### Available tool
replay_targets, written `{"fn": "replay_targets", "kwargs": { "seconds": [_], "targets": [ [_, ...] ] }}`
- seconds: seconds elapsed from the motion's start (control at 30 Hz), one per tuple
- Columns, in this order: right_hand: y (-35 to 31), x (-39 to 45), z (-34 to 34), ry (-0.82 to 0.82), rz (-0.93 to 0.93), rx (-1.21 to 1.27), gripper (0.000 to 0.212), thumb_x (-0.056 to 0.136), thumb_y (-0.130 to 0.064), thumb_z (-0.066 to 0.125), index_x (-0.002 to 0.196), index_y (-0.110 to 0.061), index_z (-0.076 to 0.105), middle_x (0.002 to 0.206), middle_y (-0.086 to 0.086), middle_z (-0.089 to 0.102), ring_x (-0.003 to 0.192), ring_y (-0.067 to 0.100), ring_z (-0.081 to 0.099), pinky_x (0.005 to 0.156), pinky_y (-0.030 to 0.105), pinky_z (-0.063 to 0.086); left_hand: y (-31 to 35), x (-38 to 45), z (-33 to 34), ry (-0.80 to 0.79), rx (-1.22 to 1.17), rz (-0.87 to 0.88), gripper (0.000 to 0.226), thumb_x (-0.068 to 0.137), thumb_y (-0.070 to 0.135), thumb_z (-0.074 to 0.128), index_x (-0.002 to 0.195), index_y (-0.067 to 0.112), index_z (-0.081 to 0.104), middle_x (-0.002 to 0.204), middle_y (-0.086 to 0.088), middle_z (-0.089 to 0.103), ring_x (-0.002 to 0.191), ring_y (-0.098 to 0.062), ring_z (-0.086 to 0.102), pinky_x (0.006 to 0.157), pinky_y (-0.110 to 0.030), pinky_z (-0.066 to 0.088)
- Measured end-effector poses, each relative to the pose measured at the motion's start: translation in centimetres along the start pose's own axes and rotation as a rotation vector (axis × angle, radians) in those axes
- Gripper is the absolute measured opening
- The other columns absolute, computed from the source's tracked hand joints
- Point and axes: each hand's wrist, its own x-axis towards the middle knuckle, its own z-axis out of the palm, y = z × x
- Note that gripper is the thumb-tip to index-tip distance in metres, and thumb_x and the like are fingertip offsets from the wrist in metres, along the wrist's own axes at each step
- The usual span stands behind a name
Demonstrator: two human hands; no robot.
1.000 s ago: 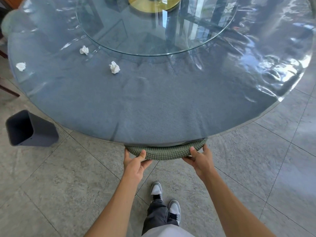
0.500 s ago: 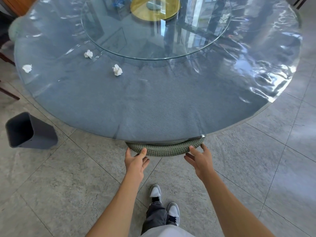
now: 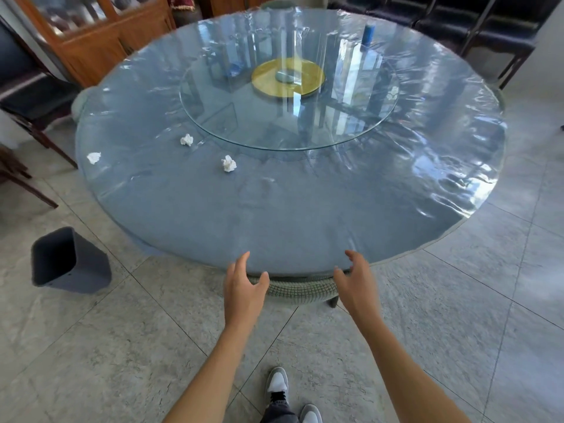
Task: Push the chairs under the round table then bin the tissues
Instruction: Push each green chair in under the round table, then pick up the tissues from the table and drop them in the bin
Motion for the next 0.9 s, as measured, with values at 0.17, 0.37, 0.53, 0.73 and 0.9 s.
{"fn": "replay_targets", "kwargs": {
  "seconds": [0.17,0.37,0.53,0.73,0.9],
  "targets": [
    [-3.9,-0.4,-2.5,0.027,-0.238,-0.137,0.052,0.094,-0.020,0.057,0.143,-0.010,0.042,0.143,0.008,0.047,0.131,0.026,0.042,0.107,0.039,0.037,3.0,-0.4,-3.0,0.105,0.224,0.229,0.060,0.086,0.035,0.069,0.140,0.020,0.050,0.132,-0.003,0.054,0.120,-0.027,0.050,0.097,-0.040,0.044],
    [-8.6,-0.6,-5.4,0.125,-0.494,-0.258,0.054,0.090,-0.021,0.062,0.140,-0.008,0.047,0.142,0.014,0.049,0.125,0.037,0.046,0.101,0.046,0.042,7.3,-0.8,-6.7,0.302,0.430,0.463,0.060,0.079,0.038,0.073,0.134,0.020,0.055,0.129,-0.007,0.058,0.109,-0.035,0.054,0.086,-0.047,0.048],
    [-12.3,-1.5,-7.4,0.178,-0.618,-0.277,0.058,0.092,-0.031,0.060,0.144,-0.014,0.042,0.151,0.012,0.041,0.134,0.034,0.037,0.104,0.050,0.039,10.4,-1.8,-9.8,0.465,0.473,0.567,0.066,0.075,0.040,0.076,0.135,0.019,0.055,0.136,-0.012,0.054,0.115,-0.036,0.051,0.088,-0.050,0.048],
    [-14.4,-2.9,-8.0,0.188,-0.703,-0.238,0.058,0.091,-0.031,0.062,0.143,-0.015,0.043,0.151,0.012,0.041,0.135,0.033,0.036,0.105,0.049,0.037,11.0,-3.1,-11.8,0.522,0.471,0.578,0.067,0.074,0.041,0.077,0.134,0.020,0.055,0.136,-0.011,0.054,0.116,-0.035,0.050,0.088,-0.051,0.047],
    [-15.4,-3.4,-6.4,0.149,-0.723,-0.231,0.058,0.091,-0.031,0.061,0.144,-0.014,0.043,0.150,0.011,0.041,0.135,0.033,0.037,0.105,0.049,0.038,9.8,-3.4,-13.3,0.528,0.470,0.538,0.067,0.074,0.040,0.077,0.134,0.019,0.056,0.135,-0.012,0.055,0.116,-0.036,0.052,0.088,-0.050,0.048]
  ]
}}
